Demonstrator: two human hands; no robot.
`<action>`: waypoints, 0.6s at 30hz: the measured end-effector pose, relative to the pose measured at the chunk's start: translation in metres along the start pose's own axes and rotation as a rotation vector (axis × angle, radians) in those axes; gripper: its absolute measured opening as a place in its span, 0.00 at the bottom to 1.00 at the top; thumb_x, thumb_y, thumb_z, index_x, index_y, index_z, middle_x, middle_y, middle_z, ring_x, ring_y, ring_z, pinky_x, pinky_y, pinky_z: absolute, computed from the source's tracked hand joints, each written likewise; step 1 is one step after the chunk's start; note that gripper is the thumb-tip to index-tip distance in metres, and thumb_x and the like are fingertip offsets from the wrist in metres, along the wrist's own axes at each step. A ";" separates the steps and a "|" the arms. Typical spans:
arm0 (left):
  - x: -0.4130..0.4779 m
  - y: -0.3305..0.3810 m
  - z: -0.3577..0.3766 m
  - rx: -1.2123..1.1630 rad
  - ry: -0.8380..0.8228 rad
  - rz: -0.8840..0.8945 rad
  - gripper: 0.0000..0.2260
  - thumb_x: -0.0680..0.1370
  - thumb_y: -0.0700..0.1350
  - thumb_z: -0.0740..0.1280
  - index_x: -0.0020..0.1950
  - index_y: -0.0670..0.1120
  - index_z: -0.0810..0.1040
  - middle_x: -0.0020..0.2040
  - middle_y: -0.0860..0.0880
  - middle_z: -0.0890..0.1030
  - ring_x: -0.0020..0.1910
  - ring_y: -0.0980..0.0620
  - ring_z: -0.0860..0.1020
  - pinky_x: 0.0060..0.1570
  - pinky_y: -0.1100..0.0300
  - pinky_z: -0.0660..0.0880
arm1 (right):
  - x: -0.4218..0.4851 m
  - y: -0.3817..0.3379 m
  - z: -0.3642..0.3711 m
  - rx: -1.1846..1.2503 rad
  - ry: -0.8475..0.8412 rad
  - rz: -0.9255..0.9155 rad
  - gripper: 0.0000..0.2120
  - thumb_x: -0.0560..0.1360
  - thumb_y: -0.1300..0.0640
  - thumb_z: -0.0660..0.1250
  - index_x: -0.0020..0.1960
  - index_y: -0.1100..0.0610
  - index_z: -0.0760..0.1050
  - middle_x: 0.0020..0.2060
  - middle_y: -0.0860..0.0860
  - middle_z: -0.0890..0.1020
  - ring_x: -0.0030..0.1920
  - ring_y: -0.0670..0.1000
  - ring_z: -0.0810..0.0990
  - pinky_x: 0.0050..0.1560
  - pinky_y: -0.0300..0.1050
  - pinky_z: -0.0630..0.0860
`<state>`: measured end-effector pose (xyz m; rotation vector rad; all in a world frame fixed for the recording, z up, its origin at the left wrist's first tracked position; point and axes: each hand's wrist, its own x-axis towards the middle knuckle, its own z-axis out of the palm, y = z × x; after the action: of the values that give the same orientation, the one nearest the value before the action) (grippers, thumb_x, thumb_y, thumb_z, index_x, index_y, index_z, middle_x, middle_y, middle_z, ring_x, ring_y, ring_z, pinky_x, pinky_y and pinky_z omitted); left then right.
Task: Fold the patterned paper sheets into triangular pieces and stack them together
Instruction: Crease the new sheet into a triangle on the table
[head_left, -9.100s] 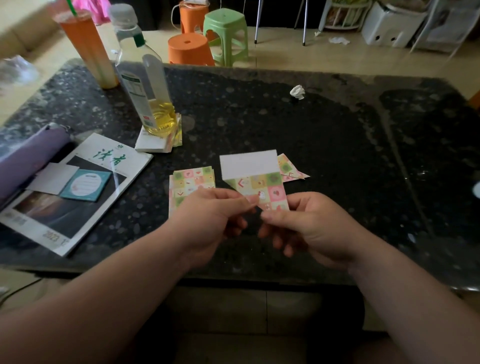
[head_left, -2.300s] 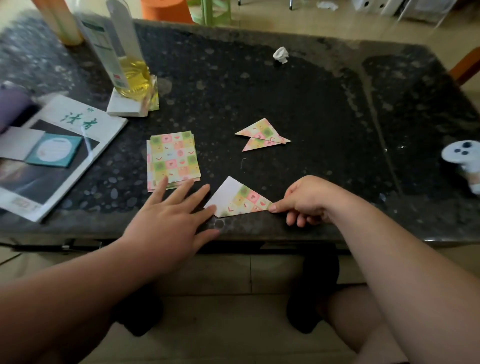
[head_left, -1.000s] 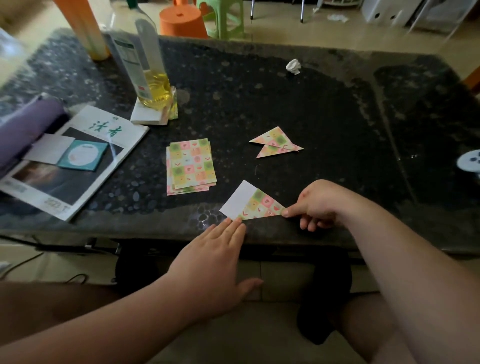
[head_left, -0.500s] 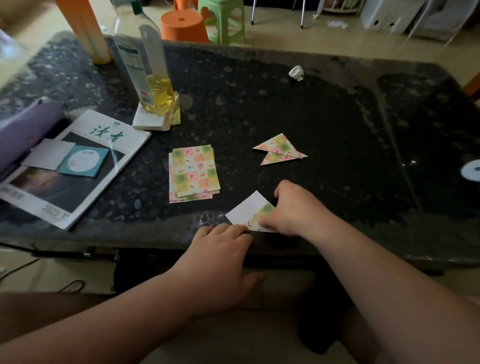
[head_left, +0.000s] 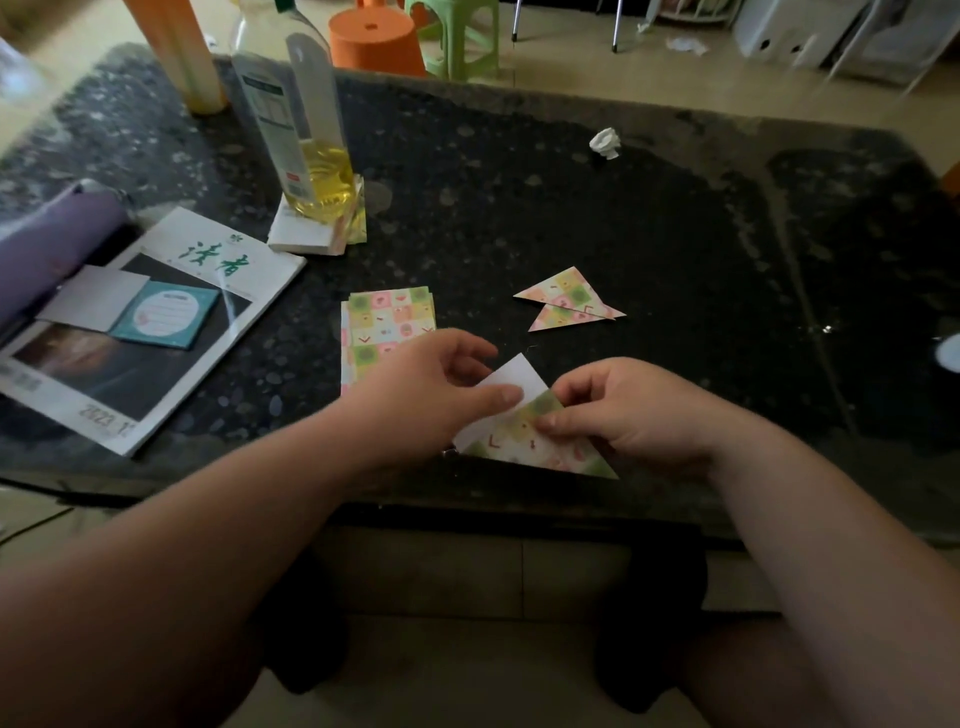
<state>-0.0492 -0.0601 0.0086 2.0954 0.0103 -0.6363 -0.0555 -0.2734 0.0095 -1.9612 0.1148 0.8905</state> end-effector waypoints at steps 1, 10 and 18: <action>0.002 0.002 -0.001 -0.032 -0.049 -0.018 0.15 0.73 0.53 0.77 0.59 0.55 0.82 0.52 0.55 0.85 0.52 0.56 0.84 0.56 0.51 0.82 | -0.003 0.000 -0.001 0.024 -0.026 -0.026 0.03 0.78 0.58 0.73 0.50 0.54 0.85 0.46 0.50 0.89 0.48 0.49 0.88 0.52 0.46 0.82; 0.007 0.001 0.010 -0.395 -0.118 -0.168 0.14 0.70 0.37 0.78 0.54 0.41 0.83 0.47 0.44 0.88 0.48 0.46 0.87 0.54 0.45 0.83 | -0.004 0.007 -0.003 0.148 0.188 -0.104 0.02 0.77 0.59 0.74 0.47 0.58 0.85 0.41 0.53 0.88 0.42 0.49 0.85 0.48 0.48 0.82; 0.012 0.000 0.018 -0.447 -0.142 -0.211 0.14 0.71 0.36 0.77 0.55 0.44 0.83 0.49 0.45 0.87 0.49 0.46 0.86 0.50 0.48 0.82 | -0.003 0.010 -0.005 0.110 0.271 -0.124 0.01 0.76 0.61 0.75 0.47 0.57 0.85 0.40 0.52 0.88 0.41 0.47 0.87 0.38 0.36 0.82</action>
<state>-0.0464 -0.0764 -0.0048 1.6266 0.2718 -0.8246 -0.0590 -0.2837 0.0056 -1.9537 0.1924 0.5249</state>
